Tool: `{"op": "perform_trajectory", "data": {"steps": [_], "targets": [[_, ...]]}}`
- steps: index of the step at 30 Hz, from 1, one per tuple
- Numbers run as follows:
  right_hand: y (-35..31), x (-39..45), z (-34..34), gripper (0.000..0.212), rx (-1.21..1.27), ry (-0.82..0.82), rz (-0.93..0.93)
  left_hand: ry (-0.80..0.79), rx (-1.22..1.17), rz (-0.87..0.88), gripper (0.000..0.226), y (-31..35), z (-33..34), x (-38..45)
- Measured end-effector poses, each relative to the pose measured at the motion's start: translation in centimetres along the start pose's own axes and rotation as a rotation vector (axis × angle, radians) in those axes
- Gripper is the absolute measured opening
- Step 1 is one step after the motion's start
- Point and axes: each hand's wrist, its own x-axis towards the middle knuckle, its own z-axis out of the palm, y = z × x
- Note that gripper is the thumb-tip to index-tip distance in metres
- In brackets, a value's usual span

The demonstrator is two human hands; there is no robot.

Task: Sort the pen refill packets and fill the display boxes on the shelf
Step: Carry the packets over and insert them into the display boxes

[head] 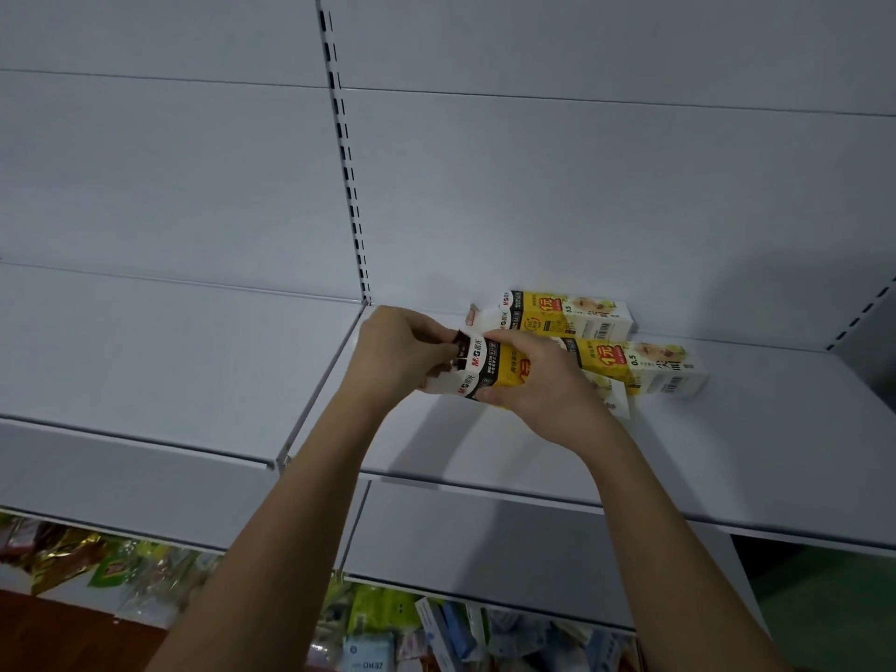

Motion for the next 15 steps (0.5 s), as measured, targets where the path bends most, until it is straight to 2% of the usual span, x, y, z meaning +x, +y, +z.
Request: {"op": "perform_trajectory", "data": {"steps": [5,9,15], "targets": [[0.6,-0.4,0.1,0.067,-0.113,0.019,0.014,-0.100,0.085,-0.001,0.017,-1.2,2.7,0.2],[1.8,-1.0,-0.2,0.064,-0.250,-0.050,0.054,-0.259,0.099,-0.027,0.024,-2.5,3.8,-0.3],[1.5,-1.2,-0.5,0.063,-0.343,-0.126,0.060,-0.158,0.238,0.083,0.029,-3.5,3.5,-1.1]]}}
